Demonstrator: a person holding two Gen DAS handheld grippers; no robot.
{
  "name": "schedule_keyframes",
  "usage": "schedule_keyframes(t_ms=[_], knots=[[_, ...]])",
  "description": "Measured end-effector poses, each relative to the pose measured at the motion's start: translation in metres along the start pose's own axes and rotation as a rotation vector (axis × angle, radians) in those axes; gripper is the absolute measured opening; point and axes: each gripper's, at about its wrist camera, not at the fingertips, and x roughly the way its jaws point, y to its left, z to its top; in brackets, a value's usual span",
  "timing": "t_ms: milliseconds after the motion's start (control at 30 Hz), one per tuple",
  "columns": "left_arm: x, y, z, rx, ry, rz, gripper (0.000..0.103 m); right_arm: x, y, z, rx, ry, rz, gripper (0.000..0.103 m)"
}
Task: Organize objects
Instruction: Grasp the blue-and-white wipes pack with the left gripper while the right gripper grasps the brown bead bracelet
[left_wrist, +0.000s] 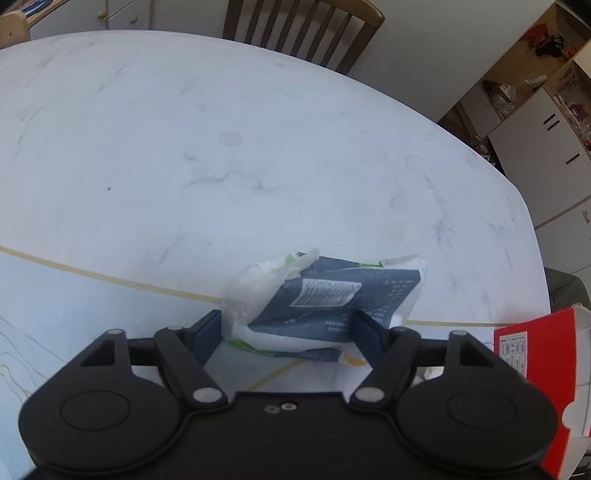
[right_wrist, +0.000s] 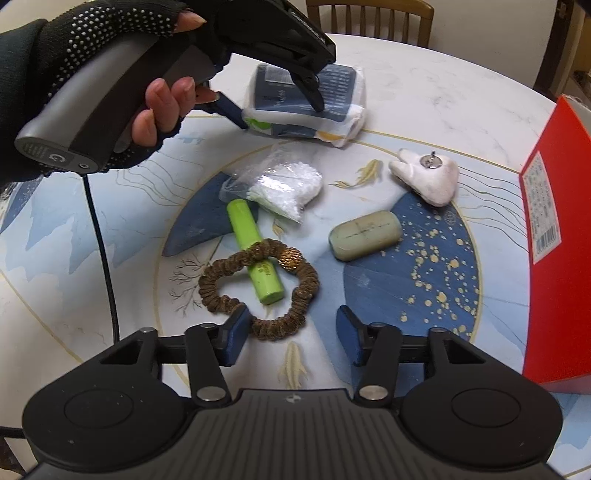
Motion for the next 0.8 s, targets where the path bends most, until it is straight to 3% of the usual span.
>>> schedule_keyframes(t_ms=[100,233,267,300,533,600,800], knots=[[-0.001,0.000,-0.001,0.025,-0.003,-0.008,0.049,-0.001,0.002,-0.001,0.000,-0.006,0.029,0.028],[-0.004,-0.001,-0.003,0.060,-0.027,-0.013,0.043,-0.004,0.004,-0.003,-0.005,-0.026,0.028,0.012],[-0.005,-0.002,-0.004,0.074,-0.034,-0.014,0.021,-0.006,0.005,-0.004,-0.005,-0.030,0.023,0.008],[-0.006,-0.002,-0.005,0.084,-0.034,-0.025,0.016,-0.007,0.004,-0.004,-0.001,-0.032,0.017,0.008],[-0.025,-0.004,-0.016,0.177,-0.097,-0.054,0.014,-0.033,-0.008,-0.009,0.058,-0.076,0.023,0.008],[-0.033,-0.004,-0.019,0.191,-0.110,-0.070,0.006,-0.045,-0.012,-0.009,0.074,-0.098,0.029,0.008],[-0.059,-0.002,-0.031,0.221,-0.153,-0.110,0.005,-0.082,-0.024,-0.007,0.114,-0.174,0.026,0.007]])
